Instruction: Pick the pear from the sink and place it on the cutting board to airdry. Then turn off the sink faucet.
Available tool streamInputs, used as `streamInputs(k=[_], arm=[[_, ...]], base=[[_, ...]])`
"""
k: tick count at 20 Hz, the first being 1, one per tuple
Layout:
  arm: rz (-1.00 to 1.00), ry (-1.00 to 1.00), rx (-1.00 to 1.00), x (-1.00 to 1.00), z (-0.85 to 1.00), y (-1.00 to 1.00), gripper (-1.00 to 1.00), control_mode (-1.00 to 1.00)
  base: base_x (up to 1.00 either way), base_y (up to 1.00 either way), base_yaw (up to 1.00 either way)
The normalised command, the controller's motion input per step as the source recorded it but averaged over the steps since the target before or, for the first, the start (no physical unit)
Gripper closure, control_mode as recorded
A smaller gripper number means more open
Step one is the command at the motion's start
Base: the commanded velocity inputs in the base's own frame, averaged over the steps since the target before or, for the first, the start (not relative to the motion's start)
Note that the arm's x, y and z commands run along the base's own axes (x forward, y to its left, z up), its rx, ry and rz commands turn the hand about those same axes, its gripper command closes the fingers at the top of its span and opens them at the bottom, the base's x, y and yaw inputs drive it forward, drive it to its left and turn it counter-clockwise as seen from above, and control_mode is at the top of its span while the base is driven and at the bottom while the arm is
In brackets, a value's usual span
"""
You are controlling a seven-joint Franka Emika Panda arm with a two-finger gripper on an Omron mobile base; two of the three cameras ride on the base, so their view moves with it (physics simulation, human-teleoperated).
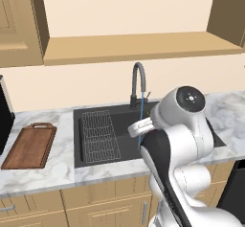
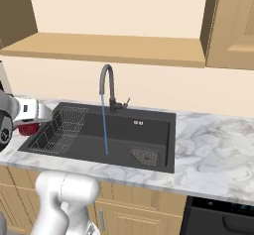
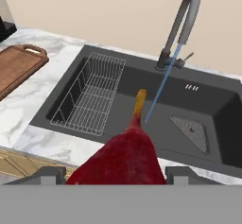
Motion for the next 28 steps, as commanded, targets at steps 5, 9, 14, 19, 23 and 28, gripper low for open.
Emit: streamInputs(k=[5,9,14,19,23,28], arm=[[0.09,-0.03,0.04,-0.22,0.0,0.49,1.0,-1.0],[0.1,0.0,0.08,0.01,0.0,0.4,1.0,-1.0],[0.15,0.03,0.12,0.16,0.0,0.39,1.0,-1.0],[0.11,0.0,0.03,0.12,-0.01,0.57,1.0,-1.0],[0.06,0.0,-0.03,0.14,-0.03,0.68,1.0,-1.0],[0.07,0.03,0.0,0.28,-0.05,0.66,1.0,-1.0]], base=[[0.0,0.0,0.0],[0.0,0.0,0.0],[0.0,0.0,0.0],[0.0,0.0,0.0],[0.0,0.0,0.0],[0.0,0.0,0.0]])
